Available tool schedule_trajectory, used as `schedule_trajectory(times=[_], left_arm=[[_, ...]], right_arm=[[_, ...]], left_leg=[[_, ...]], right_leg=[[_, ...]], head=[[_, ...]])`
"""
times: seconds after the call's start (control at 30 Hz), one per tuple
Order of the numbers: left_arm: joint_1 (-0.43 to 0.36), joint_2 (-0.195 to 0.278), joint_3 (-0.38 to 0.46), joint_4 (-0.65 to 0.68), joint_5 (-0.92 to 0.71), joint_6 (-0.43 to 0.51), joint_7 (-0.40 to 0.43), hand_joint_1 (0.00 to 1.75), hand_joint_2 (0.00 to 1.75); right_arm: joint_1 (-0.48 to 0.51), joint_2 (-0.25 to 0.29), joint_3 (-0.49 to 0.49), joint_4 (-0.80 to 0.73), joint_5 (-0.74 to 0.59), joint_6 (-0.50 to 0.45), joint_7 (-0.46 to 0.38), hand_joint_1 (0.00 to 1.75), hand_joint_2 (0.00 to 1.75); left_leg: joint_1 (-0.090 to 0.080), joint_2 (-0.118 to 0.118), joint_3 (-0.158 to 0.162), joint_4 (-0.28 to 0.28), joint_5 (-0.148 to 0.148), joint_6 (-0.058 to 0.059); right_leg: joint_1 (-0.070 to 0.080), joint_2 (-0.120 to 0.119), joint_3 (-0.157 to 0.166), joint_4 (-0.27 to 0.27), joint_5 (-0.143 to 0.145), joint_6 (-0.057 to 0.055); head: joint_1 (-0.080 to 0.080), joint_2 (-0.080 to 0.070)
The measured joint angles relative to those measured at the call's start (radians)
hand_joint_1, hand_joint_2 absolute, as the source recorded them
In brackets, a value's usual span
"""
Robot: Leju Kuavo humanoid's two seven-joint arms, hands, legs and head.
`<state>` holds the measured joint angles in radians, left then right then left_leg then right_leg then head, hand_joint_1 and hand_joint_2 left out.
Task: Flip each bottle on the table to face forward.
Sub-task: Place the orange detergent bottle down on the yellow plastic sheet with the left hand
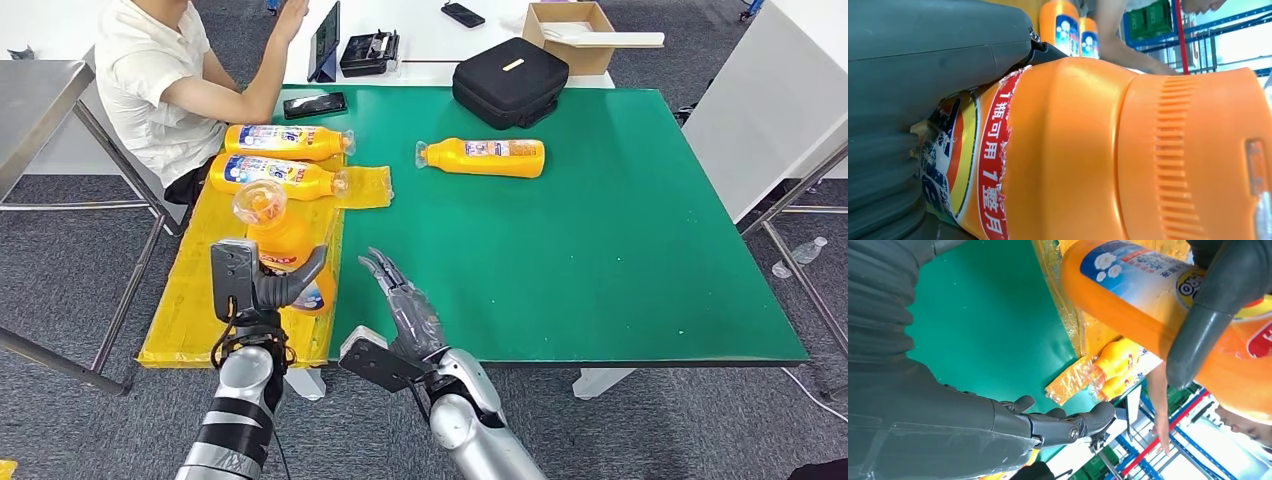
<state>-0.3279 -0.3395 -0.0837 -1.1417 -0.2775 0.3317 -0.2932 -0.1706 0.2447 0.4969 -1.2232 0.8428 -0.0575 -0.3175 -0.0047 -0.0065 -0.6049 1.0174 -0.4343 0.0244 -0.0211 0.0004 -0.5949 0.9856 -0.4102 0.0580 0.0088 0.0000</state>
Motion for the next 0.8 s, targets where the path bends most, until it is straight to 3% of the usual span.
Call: schedule_trajectory(times=[0.27,0.53,0.8], left_arm=[[-0.004,-0.004,0.036,-0.023,-0.102,0.001,0.002,1.74,1.75],[-0.006,0.003,0.021,-0.037,-0.772,0.066,0.063,1.75,1.75],[-0.064,0.030,0.015,0.089,-1.022,0.104,0.097,1.75,1.75]], right_arm=[[0.009,-0.004,-0.001,-0.026,-0.001,0.001,-0.003,0.00,1.75],[-0.002,-0.012,-0.002,-0.019,-0.035,0.003,-0.049,0.00,1.75],[-0.034,-0.037,0.002,0.010,-0.088,0.001,-0.085,0.00,1.75]], left_leg=[[0.000,0.000,0.000,0.000,0.000,0.000],[0.000,0.000,0.000,0.000,0.000,0.000],[0.000,-0.001,0.000,0.000,0.000,0.000]], right_leg=[[0.000,0.000,0.000,0.000,0.000,0.000],[0.000,0.000,0.000,0.000,0.000,0.000],[0.000,0.000,0.000,0.000,0.000,0.000]], head=[[0.000,0.000],[0.000,0.000],[0.000,0.000]])
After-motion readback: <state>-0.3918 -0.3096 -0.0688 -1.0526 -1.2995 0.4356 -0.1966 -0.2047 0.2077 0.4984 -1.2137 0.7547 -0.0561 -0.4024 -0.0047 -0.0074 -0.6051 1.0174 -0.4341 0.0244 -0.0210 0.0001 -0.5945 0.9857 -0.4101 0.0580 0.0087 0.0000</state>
